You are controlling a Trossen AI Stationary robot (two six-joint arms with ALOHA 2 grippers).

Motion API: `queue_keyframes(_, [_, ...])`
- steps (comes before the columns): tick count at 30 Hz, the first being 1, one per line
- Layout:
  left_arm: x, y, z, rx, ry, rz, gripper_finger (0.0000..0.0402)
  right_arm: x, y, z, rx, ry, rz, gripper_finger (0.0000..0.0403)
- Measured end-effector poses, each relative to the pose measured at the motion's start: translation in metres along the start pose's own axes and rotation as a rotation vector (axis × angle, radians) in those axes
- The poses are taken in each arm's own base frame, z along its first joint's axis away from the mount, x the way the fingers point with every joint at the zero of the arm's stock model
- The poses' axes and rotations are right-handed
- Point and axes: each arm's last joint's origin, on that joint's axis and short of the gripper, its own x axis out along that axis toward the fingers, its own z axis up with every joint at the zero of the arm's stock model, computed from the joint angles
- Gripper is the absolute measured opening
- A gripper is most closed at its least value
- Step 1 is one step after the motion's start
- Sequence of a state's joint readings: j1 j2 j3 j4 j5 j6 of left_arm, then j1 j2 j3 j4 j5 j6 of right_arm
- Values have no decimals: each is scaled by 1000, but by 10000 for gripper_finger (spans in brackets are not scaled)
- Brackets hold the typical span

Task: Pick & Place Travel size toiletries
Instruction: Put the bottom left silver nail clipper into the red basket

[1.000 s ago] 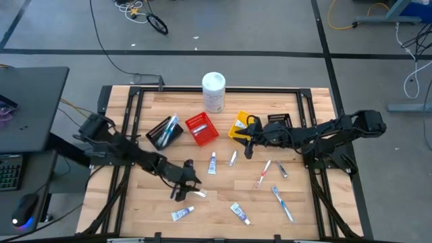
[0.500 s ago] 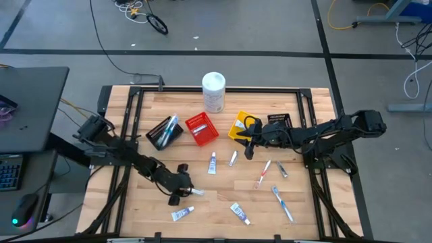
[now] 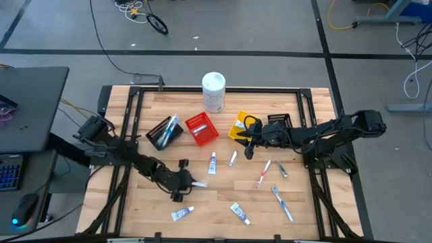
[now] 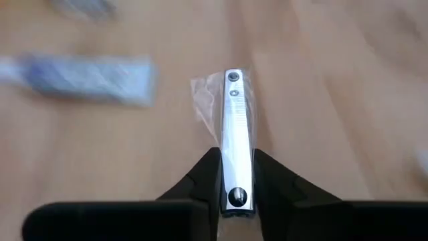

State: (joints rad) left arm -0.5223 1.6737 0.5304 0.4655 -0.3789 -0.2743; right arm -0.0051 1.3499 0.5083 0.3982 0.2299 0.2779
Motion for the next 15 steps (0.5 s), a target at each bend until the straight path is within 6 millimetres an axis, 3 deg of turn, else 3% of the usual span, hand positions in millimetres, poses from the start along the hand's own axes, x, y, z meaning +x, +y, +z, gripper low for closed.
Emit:
queue_keyframes(8, [11, 24, 37, 49, -117, 268, 78, 0, 0, 0, -4, 1, -2, 149])
queue_keyframes(12, [18, 55, 57, 95, -130, 452, 69, 0, 0, 0, -5, 1, -2, 149])
queue_keyframes(15, [22, 86, 67, 26, -131, 533, 68, 0, 0, 0, -6, 1, -3, 149])
